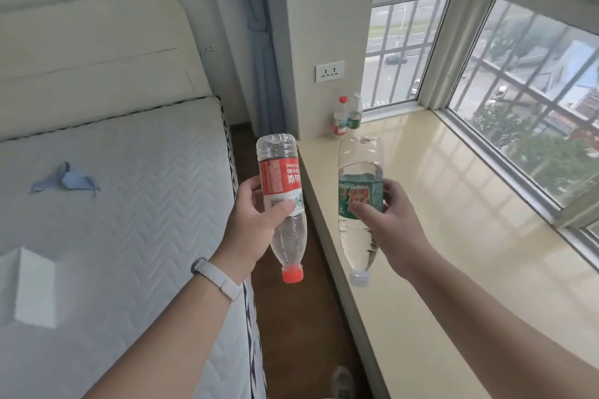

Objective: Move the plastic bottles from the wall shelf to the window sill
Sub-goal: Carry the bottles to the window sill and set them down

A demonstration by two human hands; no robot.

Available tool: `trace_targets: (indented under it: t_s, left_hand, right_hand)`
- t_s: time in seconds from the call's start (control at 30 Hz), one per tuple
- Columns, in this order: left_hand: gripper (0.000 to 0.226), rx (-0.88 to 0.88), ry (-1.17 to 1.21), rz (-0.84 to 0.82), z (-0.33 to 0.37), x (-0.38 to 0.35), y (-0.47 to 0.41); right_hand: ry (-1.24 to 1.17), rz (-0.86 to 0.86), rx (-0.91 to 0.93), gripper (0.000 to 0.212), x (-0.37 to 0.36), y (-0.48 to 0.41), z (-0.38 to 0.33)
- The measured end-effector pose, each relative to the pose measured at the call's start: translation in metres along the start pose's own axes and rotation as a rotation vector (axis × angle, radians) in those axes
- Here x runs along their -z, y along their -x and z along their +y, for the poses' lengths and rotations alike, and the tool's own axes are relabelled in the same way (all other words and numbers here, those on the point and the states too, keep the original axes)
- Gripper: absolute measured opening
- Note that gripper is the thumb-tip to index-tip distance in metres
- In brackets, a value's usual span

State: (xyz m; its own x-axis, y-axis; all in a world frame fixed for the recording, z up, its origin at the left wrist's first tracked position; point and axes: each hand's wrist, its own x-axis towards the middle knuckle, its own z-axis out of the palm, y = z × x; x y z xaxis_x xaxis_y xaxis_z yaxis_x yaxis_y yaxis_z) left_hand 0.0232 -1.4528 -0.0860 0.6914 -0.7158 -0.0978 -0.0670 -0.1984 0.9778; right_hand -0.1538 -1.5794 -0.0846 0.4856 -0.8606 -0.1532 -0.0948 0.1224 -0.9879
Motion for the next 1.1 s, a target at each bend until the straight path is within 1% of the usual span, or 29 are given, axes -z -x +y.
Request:
trace_targets:
  t_s: [0.13,0.3,0.5,0.67,0.77,0.87,0.97,1.1]
  left_hand:
    - [0.05,0.006,-0.031,0.005,0.006,-0.004,-0.026]
    - [0.054,0.021,-0.04,0.013,0.009,0.004,-0.064]
    - [0.05,0.058,-0.015,-0.013,-0.009,0.02,-0.133]
    - [0.056,0.07,0.044,-0.082,-0.021,0.032,-0.216]
    - [0.053,0.055,0.066,-0.135,-0.016,0.041,-0.266]
    - [0.056,0.062,0.096,-0.18,-0.015,0.048,-0.31]
    - [0.057,0.075,0.113,-0.215,-0.019,0.05,-0.343]
    - [0.051,0.086,0.126,-0.267,-0.02,0.051,-0.373]
  right_hand:
    - [-0.008,-0.005,-0.024,0.036,-0.002,-0.038,-0.002]
    - [0.001,-0.026,-0.058,0.034,-0.014,-0.078,-0.004]
    - [0.029,-0.014,-0.089,0.034,-0.047,-0.137,0.003]
    - [0.049,0.066,-0.089,0.035,-0.079,-0.193,-0.001]
    - [0.068,0.098,-0.099,0.035,-0.096,-0.227,-0.011]
    - [0.102,0.13,-0.093,0.036,-0.112,-0.258,-0.018]
    - [0.133,0.182,-0.077,0.034,-0.123,-0.28,-0.016]
    - [0.157,0.232,-0.1,0.033,-0.128,-0.301,-0.01]
